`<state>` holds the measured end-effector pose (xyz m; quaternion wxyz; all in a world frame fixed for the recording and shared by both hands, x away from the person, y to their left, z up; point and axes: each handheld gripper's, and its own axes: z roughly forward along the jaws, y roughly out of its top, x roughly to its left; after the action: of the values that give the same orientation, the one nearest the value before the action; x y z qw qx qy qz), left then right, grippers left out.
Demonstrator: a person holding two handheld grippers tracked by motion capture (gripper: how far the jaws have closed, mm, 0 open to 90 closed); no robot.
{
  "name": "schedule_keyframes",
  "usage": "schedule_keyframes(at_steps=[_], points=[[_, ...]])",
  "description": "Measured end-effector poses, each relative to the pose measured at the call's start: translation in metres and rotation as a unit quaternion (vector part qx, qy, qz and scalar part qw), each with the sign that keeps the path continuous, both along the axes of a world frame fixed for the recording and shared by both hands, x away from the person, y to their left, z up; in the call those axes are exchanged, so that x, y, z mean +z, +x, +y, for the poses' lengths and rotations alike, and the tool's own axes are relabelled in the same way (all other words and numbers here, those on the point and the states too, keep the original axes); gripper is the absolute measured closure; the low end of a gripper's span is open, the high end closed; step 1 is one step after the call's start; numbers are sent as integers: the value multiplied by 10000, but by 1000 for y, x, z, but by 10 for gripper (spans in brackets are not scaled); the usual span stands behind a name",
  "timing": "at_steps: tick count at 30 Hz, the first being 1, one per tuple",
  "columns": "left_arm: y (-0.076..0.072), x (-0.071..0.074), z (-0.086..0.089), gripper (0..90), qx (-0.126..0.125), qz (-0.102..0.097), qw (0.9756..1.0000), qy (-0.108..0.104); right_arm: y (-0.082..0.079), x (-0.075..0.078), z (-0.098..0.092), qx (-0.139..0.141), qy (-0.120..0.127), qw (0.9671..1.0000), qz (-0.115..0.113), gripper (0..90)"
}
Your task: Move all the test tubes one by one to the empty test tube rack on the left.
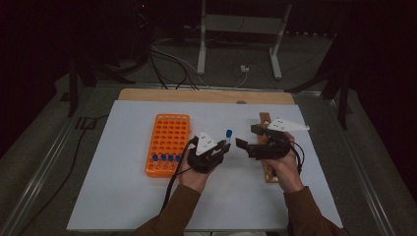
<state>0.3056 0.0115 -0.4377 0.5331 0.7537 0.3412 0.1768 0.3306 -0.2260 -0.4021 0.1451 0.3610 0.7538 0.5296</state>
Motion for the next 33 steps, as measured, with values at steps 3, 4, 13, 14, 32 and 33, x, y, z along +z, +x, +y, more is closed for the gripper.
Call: schedule_keyframes(at_steps=[3, 4, 13, 14, 32, 33], points=[[0, 3, 6, 784, -8, -20, 9999, -110, 3, -3, -3, -112, -38, 9999, -1, 114], [0, 5, 9, 783, -7, -40, 9999, -142, 3, -3, -4, -130, -58, 9999, -7, 97], [3, 13, 29, 784, 133, -79, 9995, -292, 5, -4, -5, -158, -229, 9996, -105, 30], [3, 13, 31, 784, 154, -83, 9994, -296, 5, -4, -6, -166, -251, 9995, -101, 26], [7, 26, 61, 783, 205, -160, 9991, -344, 7, -5, -13, -209, -202, 9996, -69, 3], [7, 27, 63, 783, 225, -167, 9990, -346, 7, -5, -14, -218, -198, 9995, -68, 2]])
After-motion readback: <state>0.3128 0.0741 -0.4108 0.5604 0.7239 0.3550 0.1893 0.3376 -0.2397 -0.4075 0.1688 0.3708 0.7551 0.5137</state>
